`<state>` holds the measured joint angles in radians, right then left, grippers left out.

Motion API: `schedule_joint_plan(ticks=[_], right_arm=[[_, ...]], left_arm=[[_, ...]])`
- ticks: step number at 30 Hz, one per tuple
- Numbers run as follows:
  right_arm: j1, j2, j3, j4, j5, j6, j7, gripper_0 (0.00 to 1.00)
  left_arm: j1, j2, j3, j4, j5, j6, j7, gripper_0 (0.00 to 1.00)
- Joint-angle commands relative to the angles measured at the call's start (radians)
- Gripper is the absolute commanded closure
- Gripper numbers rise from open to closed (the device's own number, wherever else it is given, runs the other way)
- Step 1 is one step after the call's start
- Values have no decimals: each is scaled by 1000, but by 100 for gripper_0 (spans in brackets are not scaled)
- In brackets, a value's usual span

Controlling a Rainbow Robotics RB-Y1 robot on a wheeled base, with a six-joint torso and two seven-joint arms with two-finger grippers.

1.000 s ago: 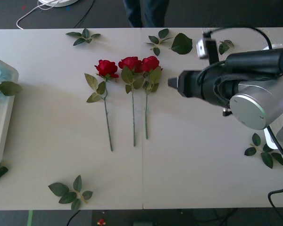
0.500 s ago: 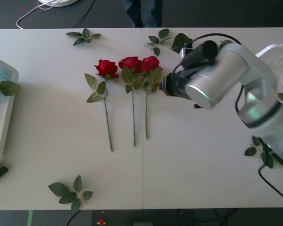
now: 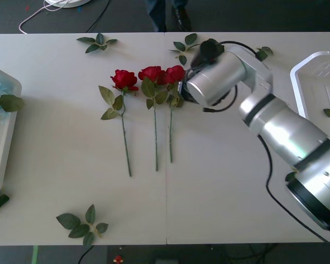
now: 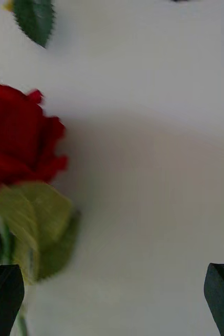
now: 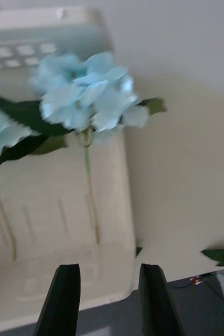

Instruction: Place the red flowers into the right box and the blue flowers into the left box. If a person shows an open palm, hand one flower to the person first, then continue sorting.

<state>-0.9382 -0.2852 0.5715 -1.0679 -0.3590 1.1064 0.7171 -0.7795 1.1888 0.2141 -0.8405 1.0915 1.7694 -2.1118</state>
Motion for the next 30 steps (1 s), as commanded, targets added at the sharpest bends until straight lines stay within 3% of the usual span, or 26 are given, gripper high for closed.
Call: schedule_joint_plan(ticks=[1,8,13,20,30], right_arm=[[-96,70,7,74,6,-53,-56,0],[-149,121,10,198,22,-71,-62,0],[-199,162,10,325,41,-125,-67,0],[-249,216,10,505,65,-230,-67,0],[-251,248,10,597,92,-315,-67,0]], left_arm=[[5,66,-5,-71,60,5,157,70],[5,63,-130,-347,94,15,529,69],[5,41,-190,-473,117,-4,707,69],[2,2,-367,-646,114,-148,932,69],[-52,-106,-633,-804,-51,-306,1198,69]])
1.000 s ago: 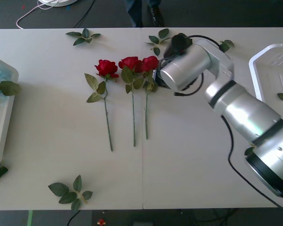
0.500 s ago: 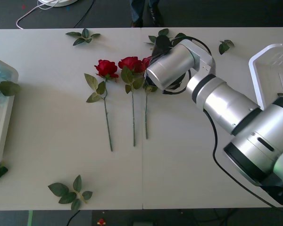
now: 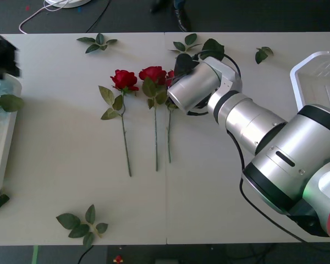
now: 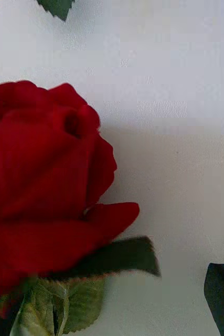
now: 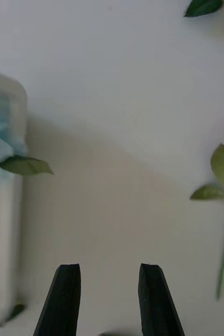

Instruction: Place the red flowers into the right box and the blue flowers into the left box. If a person shows an open palm, hand one flower to the person first, then continue sorting.

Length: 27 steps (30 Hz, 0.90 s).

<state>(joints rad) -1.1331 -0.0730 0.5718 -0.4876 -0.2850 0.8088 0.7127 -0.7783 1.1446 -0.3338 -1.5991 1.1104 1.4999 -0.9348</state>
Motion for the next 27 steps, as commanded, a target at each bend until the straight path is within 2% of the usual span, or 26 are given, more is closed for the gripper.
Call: schedule_joint_plan(ticks=[1,13,17,18,19,20,21,22,23,24,27], right_arm=[[-56,39,10,20,18,-19,-62,0],[-56,32,17,20,69,-19,-50,0],[-56,13,19,20,79,-20,-38,0],[-56,12,19,18,78,-19,-35,36],[-57,10,19,20,78,-19,-35,87],[-56,9,19,20,76,-19,-35,100],[-56,7,19,18,76,-19,-35,100],[-56,7,17,18,75,-19,-33,100],[-56,4,17,20,72,-19,-35,100],[-56,2,17,18,67,-19,-33,100],[-56,-2,17,15,59,-19,-32,100]], left_arm=[[-64,-85,-114,-48,-95,-50,54,69],[-193,-194,-473,-41,-230,-297,343,69],[-225,-235,-547,-42,-284,-336,447,69],[-230,-247,-562,-41,-302,-340,468,69],[-231,-256,-571,-39,-314,-346,485,69],[-233,-266,-582,-38,-325,-357,501,65],[-233,-275,-591,-36,-340,-371,516,53],[-233,-282,-603,-35,-357,-392,533,25],[-233,-287,-616,-33,-368,-411,541,7],[-231,-292,-633,-30,-383,-441,544,0],[-233,-298,-669,-16,-402,-500,544,0]])
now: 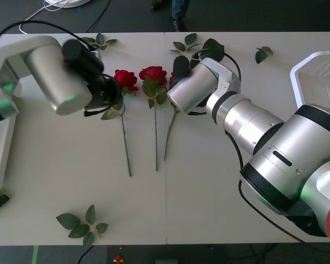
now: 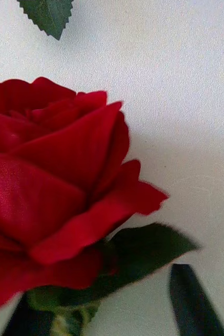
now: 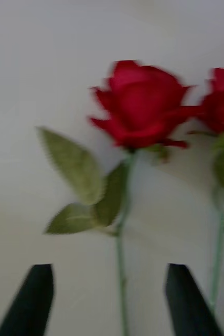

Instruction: Place the red flowers into the right box and the blue flowers into the left box. If a person shows an open palm, hand one flower to the person first, then continue sorting.

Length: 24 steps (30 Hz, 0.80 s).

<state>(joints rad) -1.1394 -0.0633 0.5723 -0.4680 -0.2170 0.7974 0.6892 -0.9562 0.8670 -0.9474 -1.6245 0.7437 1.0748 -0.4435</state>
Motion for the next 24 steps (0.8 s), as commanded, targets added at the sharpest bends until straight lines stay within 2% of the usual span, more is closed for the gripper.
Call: schedule_joint_plan(ticks=[1,9,13,19,24], right_arm=[[-49,-13,17,-4,-10,-7,-7,100],[-51,-15,15,-9,-10,-7,-5,100],[-51,-32,9,-38,-19,3,3,100],[-49,-110,9,-219,-105,172,26,100],[-49,-187,9,-367,-202,295,49,100]], left_arm=[[-53,-25,-71,12,-53,-90,54,0],[-53,-106,-142,107,-127,-113,71,0],[-53,-144,-168,180,-153,-182,71,0],[-55,-175,-234,282,-187,-346,71,0],[-53,-190,-257,318,-204,-357,72,0]])
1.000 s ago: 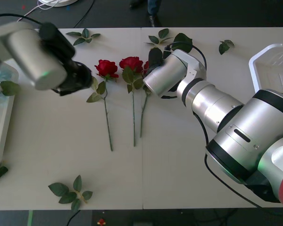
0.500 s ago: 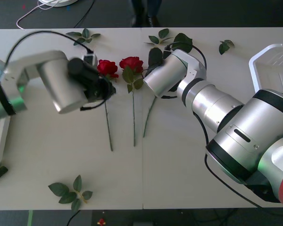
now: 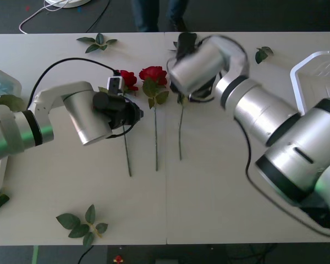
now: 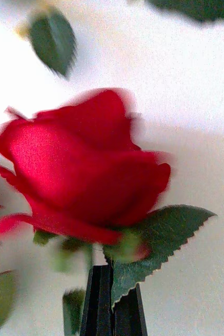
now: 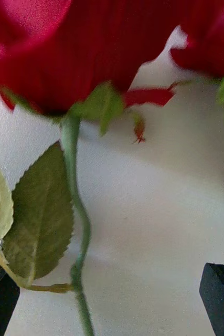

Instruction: Place the red flowers into the right box and the blue flowers into the left box. If a person shows an open palm, hand one flower to the person first, then continue sorting.

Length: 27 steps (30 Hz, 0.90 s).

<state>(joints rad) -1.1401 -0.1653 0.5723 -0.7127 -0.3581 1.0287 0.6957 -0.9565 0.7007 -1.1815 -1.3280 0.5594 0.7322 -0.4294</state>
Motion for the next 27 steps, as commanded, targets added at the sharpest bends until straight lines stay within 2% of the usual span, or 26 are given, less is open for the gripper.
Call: schedule_joint_plan(ticks=[1,10,17,18,19,20,21,27], right_arm=[[-47,-92,9,-134,-71,73,44,100],[-49,-204,9,-284,-182,162,70,100],[-47,-226,9,-295,-206,163,90,100],[-47,-226,11,-295,-206,163,90,96],[-47,-226,9,-295,-203,162,90,55],[-47,-226,9,-295,-197,163,90,5],[-49,-226,9,-295,-196,162,90,0],[-47,-226,15,-295,-193,163,90,0]], left_arm=[[-53,-24,-24,21,-19,-14,58,0],[-53,-23,-27,23,-24,-14,61,0],[-51,-23,-27,23,-26,-14,61,0],[-53,-23,-27,24,-26,-13,61,0],[-51,-23,-27,24,-26,-14,61,0],[-53,-21,-27,24,-26,-14,61,0],[-53,-21,-27,23,-26,-14,61,0],[-51,-21,-27,23,-26,-14,61,0]])
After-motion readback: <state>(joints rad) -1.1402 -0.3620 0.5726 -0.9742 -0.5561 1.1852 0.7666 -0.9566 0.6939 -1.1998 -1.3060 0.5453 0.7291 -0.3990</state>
